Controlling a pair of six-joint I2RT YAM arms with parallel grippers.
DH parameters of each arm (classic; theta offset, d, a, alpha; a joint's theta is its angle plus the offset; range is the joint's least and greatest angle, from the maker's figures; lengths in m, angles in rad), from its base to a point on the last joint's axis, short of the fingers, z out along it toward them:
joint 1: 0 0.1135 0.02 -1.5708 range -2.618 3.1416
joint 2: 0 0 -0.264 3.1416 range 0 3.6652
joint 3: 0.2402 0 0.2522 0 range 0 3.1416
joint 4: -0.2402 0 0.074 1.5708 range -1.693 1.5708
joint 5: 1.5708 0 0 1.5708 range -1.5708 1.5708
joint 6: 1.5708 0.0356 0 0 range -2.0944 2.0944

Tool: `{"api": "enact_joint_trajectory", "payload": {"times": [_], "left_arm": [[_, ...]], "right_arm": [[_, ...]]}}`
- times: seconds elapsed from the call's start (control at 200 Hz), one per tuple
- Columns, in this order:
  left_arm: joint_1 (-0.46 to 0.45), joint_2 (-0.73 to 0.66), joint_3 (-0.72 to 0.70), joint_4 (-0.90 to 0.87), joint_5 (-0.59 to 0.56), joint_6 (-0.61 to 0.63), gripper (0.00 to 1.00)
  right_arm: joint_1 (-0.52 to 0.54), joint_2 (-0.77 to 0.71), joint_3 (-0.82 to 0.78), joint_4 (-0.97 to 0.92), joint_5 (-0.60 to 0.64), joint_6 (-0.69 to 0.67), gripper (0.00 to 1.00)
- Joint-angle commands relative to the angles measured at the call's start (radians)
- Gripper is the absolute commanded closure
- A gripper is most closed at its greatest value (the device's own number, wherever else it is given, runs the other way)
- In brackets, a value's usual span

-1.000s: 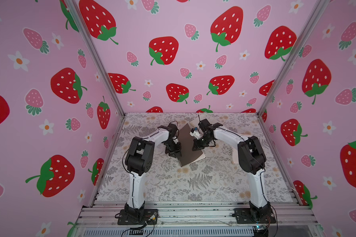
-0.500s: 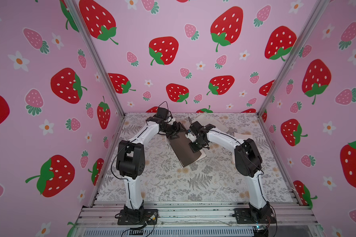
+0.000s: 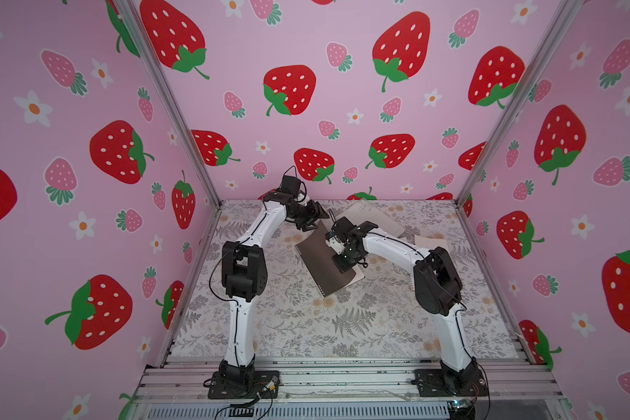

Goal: Tear off pages from different notebooks
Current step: Open the notebook at the center of the board.

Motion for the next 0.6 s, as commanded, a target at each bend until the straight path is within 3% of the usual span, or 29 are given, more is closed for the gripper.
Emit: {"api": "enact_joint_trajectory", "payload": {"times": [0.0,0.225,0.295,0.375,0.525,0.595], "left_arm": [[-0.009,0.046,0.078,-0.123,-0.049,0.051,0.35],[-0.029,0.106,0.134,-0.172,-0.096,0.080,0.35],[-0.040,0.115,0.144,-0.195,-0.119,0.096,0.39],[-0.050,0.118,0.142,-0.216,-0.134,0.114,0.53],[-0.055,0.109,0.116,-0.218,-0.120,0.118,0.99],[-0.056,0.101,0.108,-0.216,-0.117,0.122,1.00]], "right_arm": [[0.017,-0.044,0.005,-0.020,0.027,-0.021,1.00],[0.035,-0.058,0.000,-0.012,0.046,-0.035,1.00],[0.044,-0.056,0.000,-0.013,0.062,-0.041,1.00],[0.051,-0.055,-0.001,-0.006,0.079,-0.046,1.00],[0.058,-0.054,-0.001,-0.004,0.096,-0.049,1.00],[0.059,-0.058,-0.001,-0.001,0.100,-0.048,1.00]]}}
